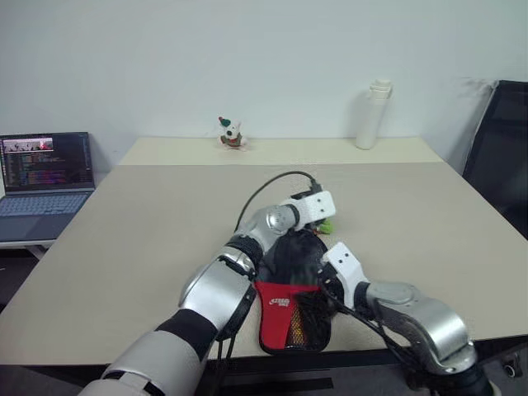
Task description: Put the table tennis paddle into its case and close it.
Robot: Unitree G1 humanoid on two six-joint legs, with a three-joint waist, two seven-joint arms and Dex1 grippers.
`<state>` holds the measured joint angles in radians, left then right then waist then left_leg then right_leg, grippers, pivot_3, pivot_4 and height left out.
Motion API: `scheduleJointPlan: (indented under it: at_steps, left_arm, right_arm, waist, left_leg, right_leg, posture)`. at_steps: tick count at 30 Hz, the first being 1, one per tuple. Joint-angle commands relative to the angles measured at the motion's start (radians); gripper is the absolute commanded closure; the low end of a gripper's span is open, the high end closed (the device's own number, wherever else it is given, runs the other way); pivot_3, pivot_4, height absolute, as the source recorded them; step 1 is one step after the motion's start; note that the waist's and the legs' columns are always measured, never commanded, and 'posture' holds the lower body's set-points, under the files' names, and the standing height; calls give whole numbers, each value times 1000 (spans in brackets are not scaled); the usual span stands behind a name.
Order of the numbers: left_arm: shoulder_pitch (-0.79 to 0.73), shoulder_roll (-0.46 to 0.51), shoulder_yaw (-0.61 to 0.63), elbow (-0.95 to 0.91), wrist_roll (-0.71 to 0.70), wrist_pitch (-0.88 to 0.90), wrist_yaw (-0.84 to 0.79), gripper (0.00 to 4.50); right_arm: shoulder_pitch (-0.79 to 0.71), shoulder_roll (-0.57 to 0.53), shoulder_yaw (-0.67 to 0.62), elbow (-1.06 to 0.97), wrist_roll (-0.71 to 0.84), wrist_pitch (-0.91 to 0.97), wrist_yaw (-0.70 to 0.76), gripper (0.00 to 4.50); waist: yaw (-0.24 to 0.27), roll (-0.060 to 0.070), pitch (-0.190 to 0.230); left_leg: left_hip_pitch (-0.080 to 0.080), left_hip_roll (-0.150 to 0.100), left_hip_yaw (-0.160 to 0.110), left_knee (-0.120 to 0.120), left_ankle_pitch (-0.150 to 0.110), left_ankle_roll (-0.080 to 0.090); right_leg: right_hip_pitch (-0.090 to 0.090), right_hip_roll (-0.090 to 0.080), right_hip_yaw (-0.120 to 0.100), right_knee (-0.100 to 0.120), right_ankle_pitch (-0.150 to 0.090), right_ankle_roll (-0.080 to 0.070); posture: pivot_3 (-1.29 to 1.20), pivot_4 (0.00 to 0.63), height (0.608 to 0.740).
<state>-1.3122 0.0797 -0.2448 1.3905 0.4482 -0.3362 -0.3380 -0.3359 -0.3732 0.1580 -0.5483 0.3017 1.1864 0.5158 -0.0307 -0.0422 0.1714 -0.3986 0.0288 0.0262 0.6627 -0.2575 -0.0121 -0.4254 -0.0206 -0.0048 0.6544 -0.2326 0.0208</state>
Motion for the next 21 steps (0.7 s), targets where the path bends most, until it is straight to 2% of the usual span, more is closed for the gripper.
scheduleJointPlan:
  at_steps: [1,6,9,12,17,21]
  left_arm:
    - [-48,54,84,-46,-86,19,-27,1181]
    - [-34,127,188,-65,-196,54,-115,1181]
    - [12,187,286,-93,-317,85,-275,1181]
    - [73,208,329,-139,-404,125,-501,1181]
    - [201,237,304,-291,-477,194,-811,1181]
    - [290,246,268,-413,-488,265,-889,1181]
  right_arm:
    - [-42,-31,-107,-95,85,49,32,0]
    - [-66,-67,-176,-56,106,30,21,0]
    - [-86,-71,-185,-4,86,-14,3,0]
    - [-119,-70,-176,66,74,-59,-4,0]
    - [-214,-81,-159,236,39,-177,3,0]
    - [-294,-115,-95,428,-67,-373,10,0]
  waist:
    - [0,0,1]
    - [2,1,1]
    - [0,1,1]
    - [-1,1,1]
    - [2,2,2]
    - [3,2,2]
  left_leg:
    - [0,0,-1,0,0,0]
    - [-1,0,-1,0,0,0]
    - [-2,0,-1,0,0,0]
    - [-2,0,0,-1,0,0]
    - [-2,0,0,0,0,0]
    - [-2,0,0,0,0,0]
  right_leg:
    - [0,0,-1,0,0,0]
    - [0,0,-4,-2,0,0]
    - [0,0,-4,-3,0,0]
    - [0,0,-4,-3,0,-1]
    - [0,0,-4,-3,3,-5]
    - [1,0,-4,-3,3,-6]
  posture:
    - [0,150,740]
    - [0,150,740]
    - [0,150,740]
    - [0,150,740]
    - [0,150,740]
    - [0,150,740]
